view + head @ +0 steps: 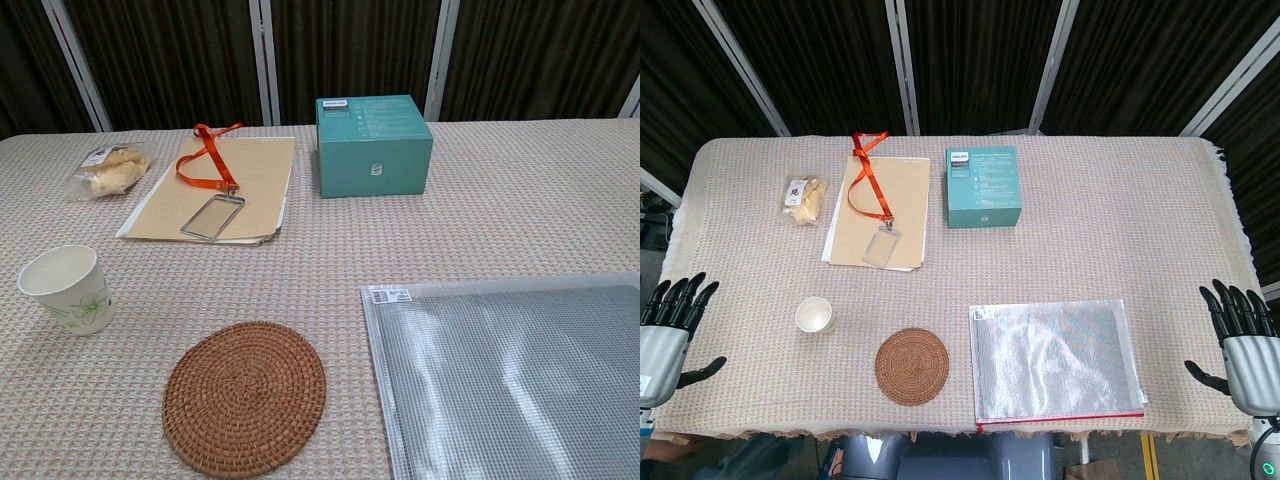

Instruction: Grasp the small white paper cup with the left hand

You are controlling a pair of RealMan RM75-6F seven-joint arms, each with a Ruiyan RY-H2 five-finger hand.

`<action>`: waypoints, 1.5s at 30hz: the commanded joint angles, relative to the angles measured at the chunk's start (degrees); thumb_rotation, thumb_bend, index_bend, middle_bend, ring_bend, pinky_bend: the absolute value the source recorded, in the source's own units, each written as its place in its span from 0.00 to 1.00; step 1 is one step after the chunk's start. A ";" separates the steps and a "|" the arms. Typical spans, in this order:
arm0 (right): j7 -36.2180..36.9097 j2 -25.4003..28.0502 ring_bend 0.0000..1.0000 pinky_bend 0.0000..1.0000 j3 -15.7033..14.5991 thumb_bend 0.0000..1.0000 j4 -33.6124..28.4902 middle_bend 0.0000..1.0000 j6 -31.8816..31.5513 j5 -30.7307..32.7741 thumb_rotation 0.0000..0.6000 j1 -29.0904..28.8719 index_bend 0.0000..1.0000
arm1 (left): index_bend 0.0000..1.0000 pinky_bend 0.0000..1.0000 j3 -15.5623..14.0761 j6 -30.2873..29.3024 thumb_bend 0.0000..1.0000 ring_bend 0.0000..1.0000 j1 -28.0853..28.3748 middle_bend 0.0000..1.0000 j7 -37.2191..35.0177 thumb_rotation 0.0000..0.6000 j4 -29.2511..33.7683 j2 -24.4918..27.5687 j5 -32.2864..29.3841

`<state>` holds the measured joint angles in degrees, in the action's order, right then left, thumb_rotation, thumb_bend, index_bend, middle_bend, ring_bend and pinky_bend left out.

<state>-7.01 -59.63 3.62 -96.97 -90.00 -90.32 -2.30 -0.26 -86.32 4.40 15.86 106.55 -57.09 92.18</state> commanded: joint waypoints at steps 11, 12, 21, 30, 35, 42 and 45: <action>1.48 0.47 0.00 0.00 0.21 0.00 -0.75 0.00 0.75 0.84 1.00 -0.16 0.00 | 0.00 0.00 1.10 5.34 0.00 0.00 4.27 0.00 -2.91 1.00 -3.25 -2.61 0.85; 1.62 0.48 0.00 0.00 0.35 0.00 -0.87 0.00 0.88 0.95 1.00 -0.32 0.00 | 0.00 0.00 1.42 7.71 0.00 0.00 5.92 0.00 -2.65 1.00 -3.78 -3.92 0.90; 1.44 -0.12 0.00 0.00 1.04 0.00 -0.19 0.00 4.28 3.72 1.00 -1.83 0.00 | 0.13 0.12 4.84 23.19 0.00 0.03 16.18 0.10 11.16 1.00 -8.95 -16.21 -6.50; 2.31 0.16 0.00 0.00 1.00 0.00 0.12 0.00 4.78 4.84 1.00 -1.70 0.00 | 0.21 0.23 5.57 26.35 0.01 0.15 18.92 0.22 14.31 1.00 -16.11 -23.86 -12.93; 2.47 0.28 0.00 0.00 1.03 0.00 0.00 0.00 4.46 4.91 1.00 -1.53 0.00 | 0.22 0.31 5.52 27.72 0.01 0.18 19.98 0.23 12.97 1.00 -18.78 -25.27 -14.13; 2.49 0.22 0.00 0.00 1.14 0.00 0.10 0.00 4.78 5.35 1.00 -1.68 0.00 | 0.28 0.45 5.43 26.55 0.05 0.27 20.16 0.30 12.07 1.00 -19.50 -25.50 -14.87; 2.51 0.20 0.00 0.00 1.18 0.00 0.07 0.00 4.82 5.47 1.00 -1.71 0.00 | 0.29 0.47 5.29 26.31 0.07 0.29 20.26 0.31 11.69 1.00 -18.99 -24.95 -15.24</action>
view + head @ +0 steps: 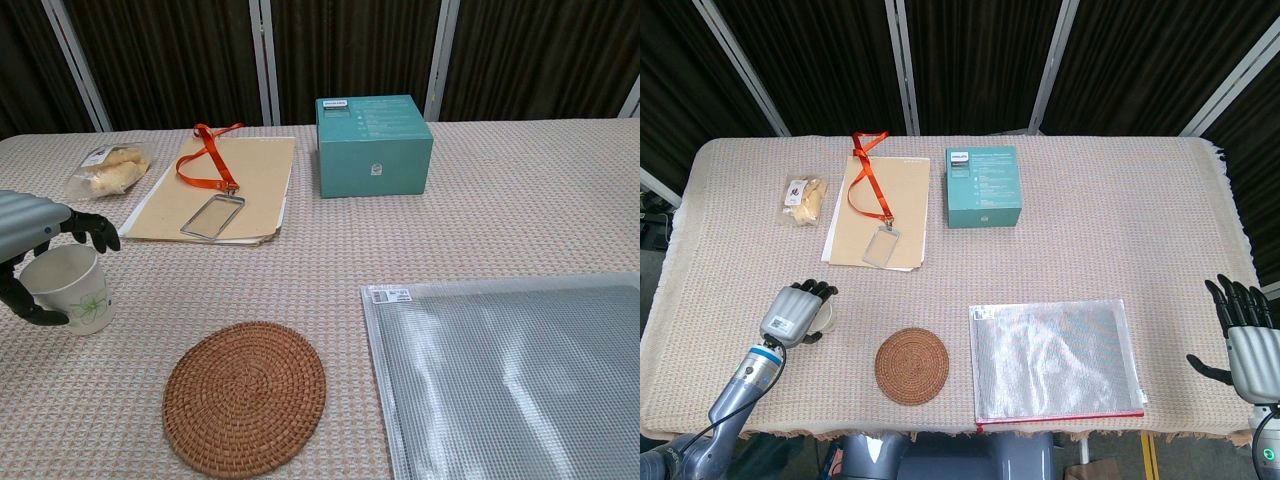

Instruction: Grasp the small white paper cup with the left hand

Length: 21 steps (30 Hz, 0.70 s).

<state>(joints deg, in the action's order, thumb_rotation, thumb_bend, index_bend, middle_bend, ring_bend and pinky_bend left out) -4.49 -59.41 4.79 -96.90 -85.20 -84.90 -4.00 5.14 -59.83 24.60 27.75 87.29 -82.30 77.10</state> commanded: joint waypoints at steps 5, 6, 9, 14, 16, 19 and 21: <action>-0.09 -0.06 0.00 0.00 0.03 0.00 -0.01 0.00 -0.04 0.09 1.00 -0.02 0.00 | 0.33 0.50 -0.46 -0.74 0.08 0.33 0.08 0.35 -1.47 1.00 2.08 1.49 -0.12; -0.09 -0.07 0.00 0.00 0.04 0.00 -0.03 0.00 -0.06 0.12 1.00 -0.01 0.00 | 0.33 0.51 -0.55 -0.83 0.08 0.34 0.08 0.36 -1.81 1.00 2.79 1.94 -0.06; 0.04 -0.05 0.00 0.00 0.07 0.00 -0.03 0.00 0.05 0.30 1.00 -0.04 0.00 | 0.34 0.55 -0.73 -1.69 0.11 0.39 -0.07 0.38 -2.58 1.00 5.31 3.44 0.60; 0.08 -0.04 0.00 0.00 0.07 0.00 0.07 0.00 0.34 0.53 1.00 -0.13 0.00 | 0.35 0.57 -0.97 -2.60 0.13 0.41 -0.21 0.39 -2.02 1.00 7.50 4.85 0.42; 0.06 -0.05 0.00 0.00 0.05 0.00 0.05 0.00 0.31 0.50 1.00 -0.12 0.00 | 0.35 0.58 -0.97 -2.77 0.13 0.42 -0.19 0.39 -1.72 1.00 8.33 5.36 -0.05; 0.18 0.01 0.00 0.00 0.08 0.00 -0.01 0.00 0.24 0.49 1.00 -0.11 0.00 | 0.35 0.58 -1.03 -3.14 0.14 0.43 -0.12 0.39 -1.45 1.00 9.17 5.82 -0.27; 0.28 0.06 0.00 0.00 0.10 0.00 -0.04 0.00 0.25 0.56 1.00 -0.10 0.00 | 0.35 0.58 -1.10 -3.26 0.14 0.43 -0.07 0.39 -1.52 1.00 9.65 6.05 -0.34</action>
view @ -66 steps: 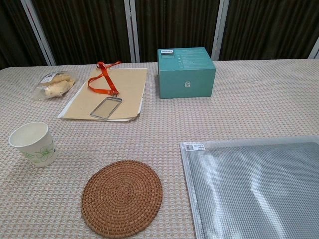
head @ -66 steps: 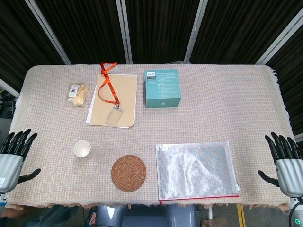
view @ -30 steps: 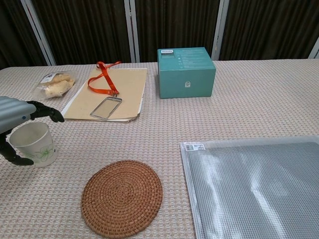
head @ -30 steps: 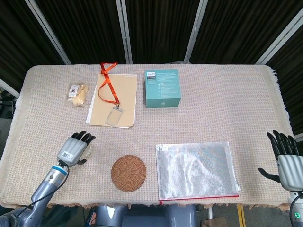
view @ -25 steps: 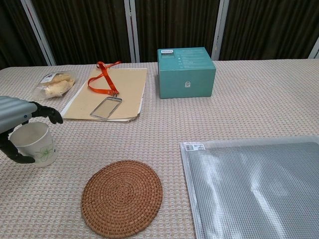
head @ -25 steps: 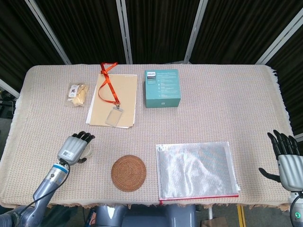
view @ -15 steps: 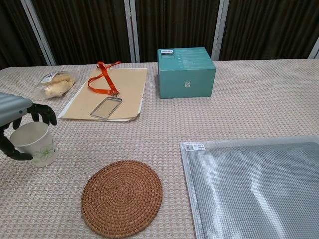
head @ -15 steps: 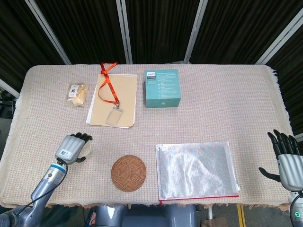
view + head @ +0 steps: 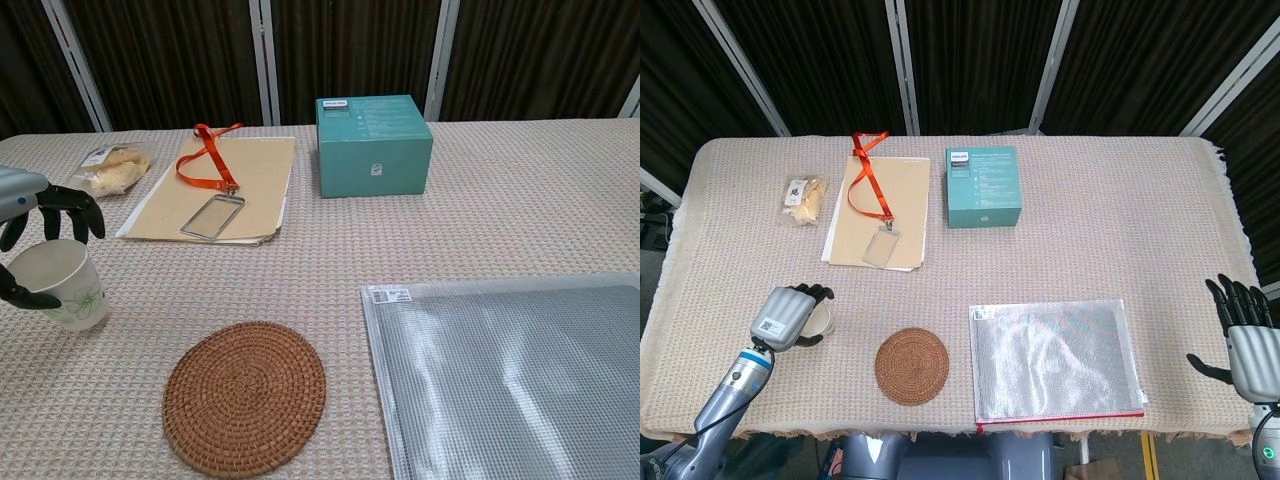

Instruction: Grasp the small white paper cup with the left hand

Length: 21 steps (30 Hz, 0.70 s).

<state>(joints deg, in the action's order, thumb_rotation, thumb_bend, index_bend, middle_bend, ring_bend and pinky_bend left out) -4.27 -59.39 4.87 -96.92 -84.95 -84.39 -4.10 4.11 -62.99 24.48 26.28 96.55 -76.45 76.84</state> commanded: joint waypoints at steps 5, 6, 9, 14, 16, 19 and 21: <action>0.25 0.15 0.00 0.00 0.12 0.00 -0.06 0.00 -0.02 0.26 1.00 0.02 0.00 | 0.35 0.58 -0.27 -1.31 0.14 0.43 0.12 0.39 -2.05 1.00 3.77 1.23 2.37; 0.27 0.15 0.00 0.00 0.12 0.00 -0.07 0.00 0.01 0.27 1.00 0.00 0.00 | 0.35 0.58 -0.45 -1.46 0.14 0.43 0.14 0.39 -2.48 1.00 4.77 1.51 2.95; 0.30 0.18 0.00 0.00 0.11 0.00 -0.08 0.00 0.01 0.21 1.00 -0.01 0.00 | 0.36 0.58 -0.95 -1.08 0.13 0.43 0.46 0.39 -3.24 1.00 7.81 2.04 3.98; 0.36 0.25 0.00 0.00 0.12 0.00 -0.03 0.00 0.03 0.32 1.00 0.01 0.00 | 0.36 0.58 -2.14 1.67 0.13 0.43 1.75 0.39 -2.76 1.00 13.39 1.40 4.08; 0.47 0.28 0.00 0.00 0.16 0.00 0.06 0.00 0.07 0.43 1.00 0.00 0.00 | 0.36 0.58 -2.44 2.53 0.13 0.43 2.46 0.39 -0.18 1.00 14.72 0.23 3.54; 0.65 0.32 0.00 0.00 0.21 0.00 0.19 0.00 0.14 0.54 1.00 -0.04 0.00 | 0.36 0.58 -2.75 3.64 0.13 0.43 3.37 0.39 3.23 1.00 15.96 -2.27 1.87; 0.82 0.38 0.00 0.00 0.24 0.00 0.23 0.00 0.19 0.62 1.00 -0.05 0.00 | 0.36 0.58 -2.82 3.67 0.13 0.43 3.81 0.39 5.81 1.00 15.85 -4.06 0.93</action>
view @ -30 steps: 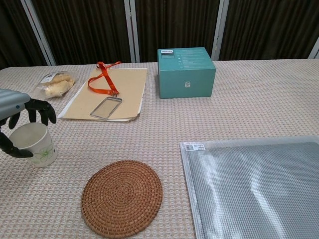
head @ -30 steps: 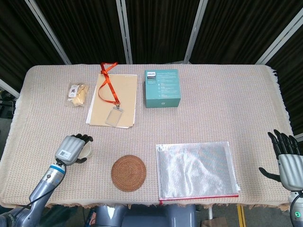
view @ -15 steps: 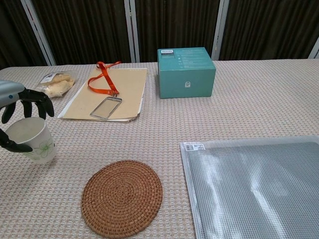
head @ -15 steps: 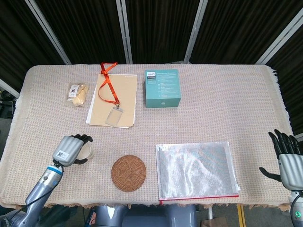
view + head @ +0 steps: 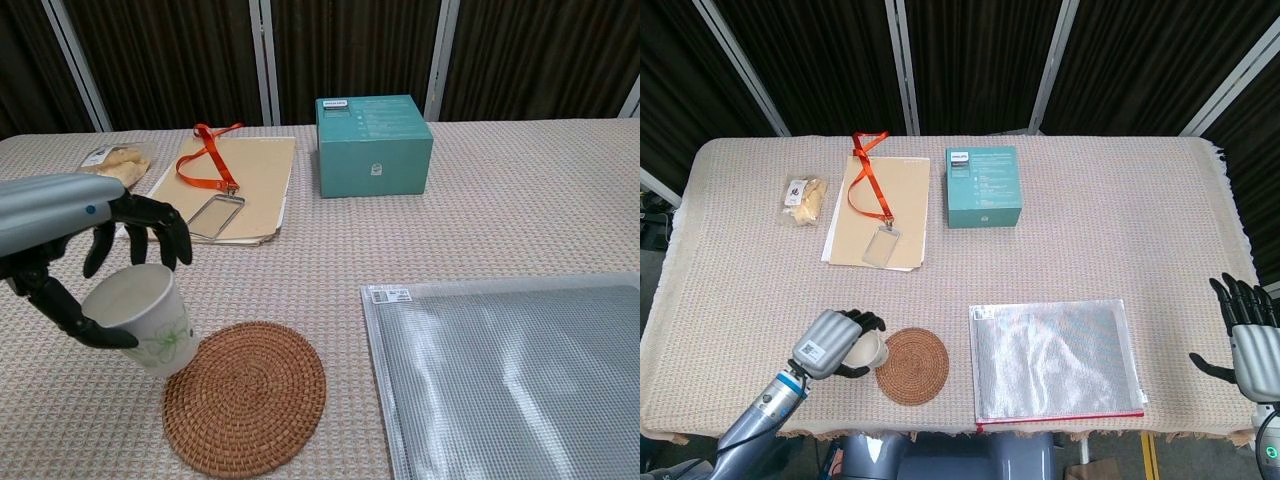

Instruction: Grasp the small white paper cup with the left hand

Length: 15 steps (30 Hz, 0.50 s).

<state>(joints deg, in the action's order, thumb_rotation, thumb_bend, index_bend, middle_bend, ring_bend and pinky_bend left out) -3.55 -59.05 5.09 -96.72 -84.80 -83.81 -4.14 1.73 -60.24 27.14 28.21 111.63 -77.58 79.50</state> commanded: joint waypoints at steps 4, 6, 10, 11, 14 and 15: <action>0.38 0.17 0.00 0.00 0.03 0.00 0.07 0.00 0.02 0.09 1.00 0.02 0.00 | 0.36 0.58 -0.28 0.92 0.13 0.43 1.89 0.39 7.56 1.00 -0.16 -5.98 -3.94; 0.63 0.27 0.00 0.00 0.08 0.00 0.15 0.00 -0.02 0.18 1.00 0.06 0.00 | 0.36 0.58 0.01 0.64 0.12 0.43 2.31 0.39 8.78 1.00 -0.72 -7.65 -4.89; 1.03 0.45 0.00 0.00 0.21 0.00 0.13 0.00 -0.05 0.41 1.00 0.09 0.00 | 0.36 0.57 0.02 0.60 0.06 0.41 2.76 0.38 8.28 1.00 -1.88 -9.19 -5.41; 1.11 0.48 0.00 0.00 0.22 0.00 0.09 0.00 -0.07 0.40 1.00 0.10 0.00 | 0.33 0.55 0.03 0.67 0.04 0.38 2.94 0.33 8.32 1.00 -2.15 -9.48 -5.55; 1.22 0.58 0.00 0.00 0.24 0.00 0.04 0.00 -0.12 0.39 1.00 0.13 0.00 | 0.11 0.33 -0.33 0.77 0.00 0.12 3.35 0.07 8.12 1.00 -3.06 -10.00 -4.96; 1.24 0.60 0.00 0.00 0.23 0.00 0.04 0.00 -0.12 0.39 1.00 0.13 0.00 | 0.04 0.24 -0.49 0.81 0.00 0.05 3.41 0.02 8.11 1.00 -3.18 -9.94 -4.83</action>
<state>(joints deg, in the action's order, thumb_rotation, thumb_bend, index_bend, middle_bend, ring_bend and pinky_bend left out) -2.31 -58.45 5.32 -96.68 -84.91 -83.41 -4.02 1.38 -59.48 30.44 36.38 108.57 -87.48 74.54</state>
